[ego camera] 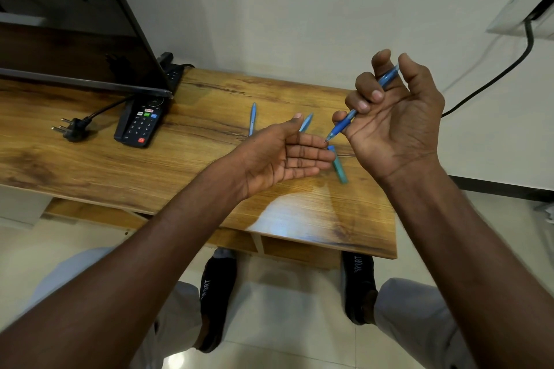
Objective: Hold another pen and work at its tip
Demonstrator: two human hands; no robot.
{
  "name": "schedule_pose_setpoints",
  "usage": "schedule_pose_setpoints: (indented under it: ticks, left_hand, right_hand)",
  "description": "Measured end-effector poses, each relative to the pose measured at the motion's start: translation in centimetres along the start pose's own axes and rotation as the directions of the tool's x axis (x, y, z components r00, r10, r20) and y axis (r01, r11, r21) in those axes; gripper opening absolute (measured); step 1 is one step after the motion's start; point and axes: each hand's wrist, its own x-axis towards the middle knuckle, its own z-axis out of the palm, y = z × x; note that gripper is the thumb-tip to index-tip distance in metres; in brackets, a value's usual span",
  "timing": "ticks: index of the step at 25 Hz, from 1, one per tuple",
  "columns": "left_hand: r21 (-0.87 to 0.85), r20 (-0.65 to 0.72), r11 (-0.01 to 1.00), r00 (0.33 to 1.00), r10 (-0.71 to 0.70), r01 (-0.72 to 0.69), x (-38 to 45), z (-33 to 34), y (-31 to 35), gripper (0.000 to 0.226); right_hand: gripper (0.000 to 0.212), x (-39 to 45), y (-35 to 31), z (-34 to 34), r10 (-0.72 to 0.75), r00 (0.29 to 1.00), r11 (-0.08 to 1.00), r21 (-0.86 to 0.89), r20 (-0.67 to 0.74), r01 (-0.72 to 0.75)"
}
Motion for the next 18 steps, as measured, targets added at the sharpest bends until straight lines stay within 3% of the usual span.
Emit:
schedule_pose_setpoints:
  ticks: [4,11,18]
  left_hand:
    - [0.002,0.007,1.000,1.000,-0.004,0.004,0.05,-0.05,-0.02,0.061]
    - [0.001,0.030,1.000,1.000,0.006,-0.006,0.17,-0.12,-0.13,0.039]
    - [-0.012,0.071,0.997,0.994,0.081,-0.080,0.69,-0.51,-0.67,0.029]
  right_hand:
    - [0.043,0.04,0.10,0.05,-0.003,1.000,1.000,0.002,0.003,0.003]
    - [0.039,0.16,0.02,-0.10,-0.027,0.999,1.000,-0.010,-0.038,0.026]
    - [0.037,0.25,-0.27,-0.33,-0.015,0.999,1.000,0.022,-0.043,0.016]
